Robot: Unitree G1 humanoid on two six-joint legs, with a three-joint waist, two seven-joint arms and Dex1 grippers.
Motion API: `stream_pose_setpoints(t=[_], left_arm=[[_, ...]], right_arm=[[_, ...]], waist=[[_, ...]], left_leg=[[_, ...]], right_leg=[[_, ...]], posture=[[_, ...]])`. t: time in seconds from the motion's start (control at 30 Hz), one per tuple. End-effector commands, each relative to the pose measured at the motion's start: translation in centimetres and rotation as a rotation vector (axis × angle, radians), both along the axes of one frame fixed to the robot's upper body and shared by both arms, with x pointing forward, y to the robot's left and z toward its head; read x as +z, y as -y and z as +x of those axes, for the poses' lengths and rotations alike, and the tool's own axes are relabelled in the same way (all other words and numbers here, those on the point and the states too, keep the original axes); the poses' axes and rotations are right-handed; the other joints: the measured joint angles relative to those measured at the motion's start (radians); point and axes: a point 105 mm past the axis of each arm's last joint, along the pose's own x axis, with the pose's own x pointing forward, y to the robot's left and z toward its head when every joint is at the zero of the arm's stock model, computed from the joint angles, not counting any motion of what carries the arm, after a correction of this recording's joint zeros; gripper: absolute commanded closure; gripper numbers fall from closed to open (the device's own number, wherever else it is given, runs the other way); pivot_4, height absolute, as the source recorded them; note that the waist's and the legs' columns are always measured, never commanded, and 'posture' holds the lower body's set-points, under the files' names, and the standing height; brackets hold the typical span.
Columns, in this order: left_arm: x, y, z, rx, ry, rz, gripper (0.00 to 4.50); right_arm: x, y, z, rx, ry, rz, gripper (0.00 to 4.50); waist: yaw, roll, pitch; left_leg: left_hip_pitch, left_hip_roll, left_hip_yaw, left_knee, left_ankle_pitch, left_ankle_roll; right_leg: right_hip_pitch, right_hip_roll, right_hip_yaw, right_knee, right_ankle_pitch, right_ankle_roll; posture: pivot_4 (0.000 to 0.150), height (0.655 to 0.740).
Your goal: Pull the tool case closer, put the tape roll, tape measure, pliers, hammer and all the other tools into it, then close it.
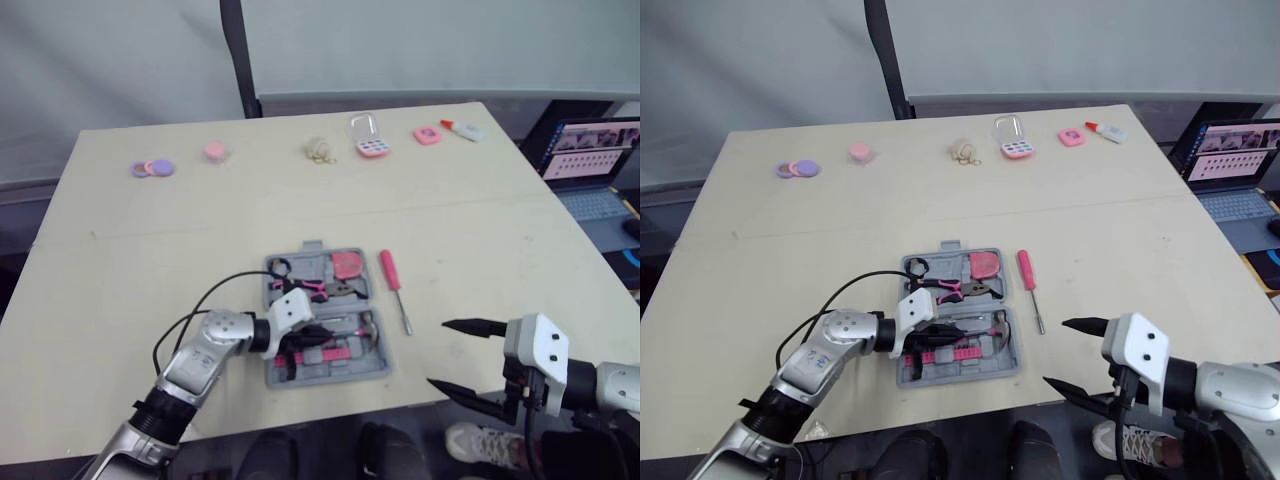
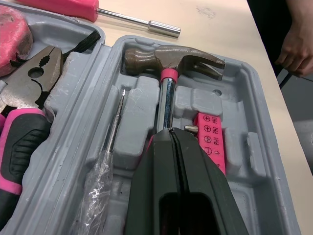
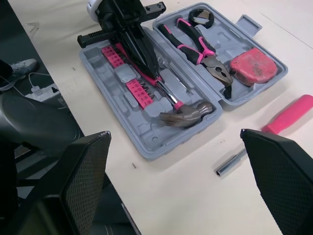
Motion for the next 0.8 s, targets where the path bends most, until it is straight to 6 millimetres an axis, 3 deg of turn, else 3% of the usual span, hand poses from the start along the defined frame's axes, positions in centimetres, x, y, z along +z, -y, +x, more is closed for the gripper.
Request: stream_pose_setpoints(t=[0.03, 0.27, 0.8], left_arm=[[-4.5, -1.6, -1.2, 0.043, -0.132, 0.13, 4.45], [-6.0, -2.4, -1.7, 0.042, -0.157, 0.194, 4.45], [-8.4, -2.8, -2.7, 0.056, -0.238, 0.239, 4.45]], right_arm=[[1.0, -0.3, -0.3, 0.01, 0.041, -0.007, 0.0], [1.3, -0.4, -0.2, 0.013, 0.041, -0.012, 0.0], [1.8, -0.3, -0.2, 0.016, 0.04, -0.021, 0.0]], waist=[[-0.001, 0.002, -0.003], [-0.003, 0.007, -0.008], [-0.005, 0.014, -0.027]], left_leg=[[0.0, 0.0, 0.0, 0.0, 0.0, 0.0], [0.015, 0.002, 0.0, -0.009, -0.002, 0.001], [0.018, 0.007, 0.0, -0.01, -0.004, 0.002]], right_leg=[[0.0, 0.0, 0.0, 0.0, 0.0, 0.0], [0.018, 0.0, 0.0, -0.013, 0.0, 0.0], [0.021, 0.0, 0.0, -0.017, -0.001, -0.001]], posture=[[0.15, 0.7287], [0.15, 0.7287], [0.15, 0.7287]])
